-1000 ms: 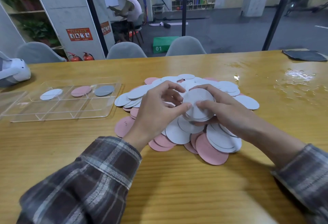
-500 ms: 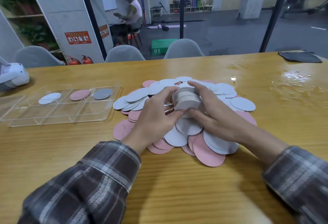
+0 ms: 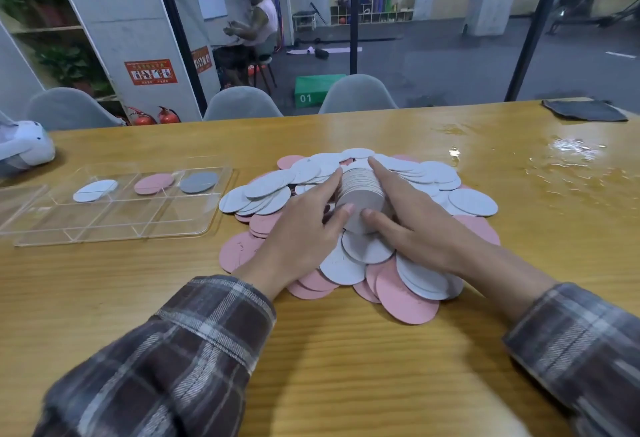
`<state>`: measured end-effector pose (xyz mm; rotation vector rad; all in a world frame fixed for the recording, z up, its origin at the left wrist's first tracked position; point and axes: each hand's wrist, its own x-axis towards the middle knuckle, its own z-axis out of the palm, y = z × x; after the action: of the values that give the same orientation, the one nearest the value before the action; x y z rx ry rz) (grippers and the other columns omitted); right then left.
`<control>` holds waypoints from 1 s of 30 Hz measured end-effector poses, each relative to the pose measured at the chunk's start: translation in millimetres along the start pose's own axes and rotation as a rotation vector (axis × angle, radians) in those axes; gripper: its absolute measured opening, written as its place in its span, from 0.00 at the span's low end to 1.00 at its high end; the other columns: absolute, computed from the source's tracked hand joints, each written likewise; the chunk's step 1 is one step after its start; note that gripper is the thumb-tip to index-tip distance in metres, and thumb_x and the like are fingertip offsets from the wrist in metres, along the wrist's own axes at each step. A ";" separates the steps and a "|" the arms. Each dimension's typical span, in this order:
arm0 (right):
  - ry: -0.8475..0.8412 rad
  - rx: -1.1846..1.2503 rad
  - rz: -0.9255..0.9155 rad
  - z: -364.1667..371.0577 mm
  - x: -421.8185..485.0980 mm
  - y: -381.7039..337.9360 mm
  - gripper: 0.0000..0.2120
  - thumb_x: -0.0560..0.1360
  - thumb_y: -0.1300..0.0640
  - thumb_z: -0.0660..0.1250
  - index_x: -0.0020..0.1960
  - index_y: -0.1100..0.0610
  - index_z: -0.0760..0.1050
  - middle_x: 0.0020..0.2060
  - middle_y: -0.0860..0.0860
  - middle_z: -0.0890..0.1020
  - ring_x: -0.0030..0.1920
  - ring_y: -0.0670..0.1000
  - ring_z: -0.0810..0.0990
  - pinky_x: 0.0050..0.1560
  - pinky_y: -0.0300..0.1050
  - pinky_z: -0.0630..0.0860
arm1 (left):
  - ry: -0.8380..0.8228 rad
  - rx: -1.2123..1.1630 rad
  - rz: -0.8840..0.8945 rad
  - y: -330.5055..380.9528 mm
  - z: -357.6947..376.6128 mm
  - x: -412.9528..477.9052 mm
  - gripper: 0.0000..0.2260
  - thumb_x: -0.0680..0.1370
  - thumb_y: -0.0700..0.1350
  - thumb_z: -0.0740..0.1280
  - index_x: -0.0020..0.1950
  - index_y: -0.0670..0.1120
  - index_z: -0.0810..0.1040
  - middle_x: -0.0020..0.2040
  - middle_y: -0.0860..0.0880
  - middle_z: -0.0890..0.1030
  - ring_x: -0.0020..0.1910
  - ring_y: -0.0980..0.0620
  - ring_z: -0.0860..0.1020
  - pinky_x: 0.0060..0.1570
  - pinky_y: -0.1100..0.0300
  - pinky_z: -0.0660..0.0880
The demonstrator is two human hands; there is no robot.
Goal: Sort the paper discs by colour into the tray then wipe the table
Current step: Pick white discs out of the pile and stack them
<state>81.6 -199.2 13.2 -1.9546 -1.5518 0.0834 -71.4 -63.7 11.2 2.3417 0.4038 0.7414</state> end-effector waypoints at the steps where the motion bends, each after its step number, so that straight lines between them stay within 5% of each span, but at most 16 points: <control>1: 0.032 -0.012 -0.015 -0.2 -0.5 1.3 0.34 0.83 0.49 0.64 0.83 0.52 0.51 0.77 0.48 0.66 0.75 0.47 0.62 0.68 0.32 0.55 | 0.014 -0.018 0.020 -1.0 -3.2 0.2 0.25 0.83 0.45 0.68 0.80 0.48 0.69 0.62 0.52 0.83 0.61 0.56 0.80 0.65 0.58 0.77; 5: 0.093 -0.035 -0.062 -0.3 -3.3 6.1 0.31 0.80 0.48 0.68 0.80 0.50 0.61 0.65 0.47 0.73 0.67 0.46 0.68 0.64 0.36 0.62 | 0.037 -0.096 0.045 0.9 -11.5 -2.8 0.18 0.80 0.42 0.73 0.70 0.48 0.80 0.59 0.56 0.85 0.59 0.60 0.82 0.59 0.61 0.80; 10: 0.117 -0.059 -0.076 -1.8 -5.3 10.6 0.29 0.79 0.47 0.70 0.78 0.49 0.67 0.58 0.46 0.71 0.60 0.46 0.67 0.58 0.26 0.62 | 0.042 -0.184 0.026 2.4 -13.7 -5.5 0.16 0.77 0.40 0.76 0.66 0.46 0.84 0.56 0.55 0.86 0.55 0.62 0.83 0.54 0.69 0.79; 13: 0.100 -0.119 -0.088 -1.8 -6.0 7.5 0.29 0.79 0.46 0.69 0.78 0.48 0.67 0.59 0.46 0.70 0.60 0.47 0.66 0.55 0.36 0.64 | 0.028 -0.243 0.011 1.8 -15.4 -8.3 0.18 0.77 0.39 0.76 0.67 0.46 0.83 0.58 0.55 0.86 0.57 0.63 0.83 0.56 0.67 0.79; 18: -0.018 -0.142 -0.069 -16.5 4.5 -3.7 0.32 0.80 0.47 0.68 0.80 0.50 0.63 0.58 0.48 0.72 0.60 0.50 0.68 0.63 0.45 0.66 | 0.064 -0.224 -0.017 3.5 -23.9 -7.7 0.15 0.76 0.40 0.77 0.62 0.48 0.85 0.52 0.56 0.87 0.53 0.62 0.84 0.54 0.65 0.81; 21: -0.033 -0.044 -0.064 -25.8 20.4 -20.2 0.27 0.78 0.44 0.71 0.74 0.50 0.72 0.56 0.46 0.78 0.57 0.46 0.75 0.61 0.44 0.71 | 0.055 -0.207 -0.055 0.3 -45.9 -1.8 0.10 0.77 0.43 0.77 0.57 0.48 0.87 0.49 0.53 0.88 0.49 0.57 0.86 0.48 0.60 0.83; 25: -0.012 0.119 -0.047 -17.8 50.1 -54.8 0.18 0.76 0.44 0.74 0.62 0.48 0.78 0.54 0.42 0.83 0.55 0.44 0.81 0.60 0.48 0.78 | 0.078 -0.168 -0.129 -12.6 -93.9 -5.7 0.10 0.76 0.46 0.77 0.58 0.50 0.87 0.50 0.59 0.87 0.48 0.59 0.86 0.42 0.65 0.79; 30: -0.089 0.200 -0.056 17.8 91.9 -101.7 0.16 0.77 0.45 0.73 0.63 0.46 0.80 0.52 0.44 0.83 0.51 0.45 0.83 0.56 0.51 0.80 | 0.147 -0.150 -0.234 -44.5 -148.1 -25.5 0.12 0.76 0.49 0.78 0.59 0.50 0.87 0.52 0.56 0.88 0.53 0.54 0.86 0.60 0.52 0.81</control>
<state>15.0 -98.5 80.6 -1.7713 -1.5890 0.2943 -184.8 29.6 65.8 2.0638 0.6507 0.8035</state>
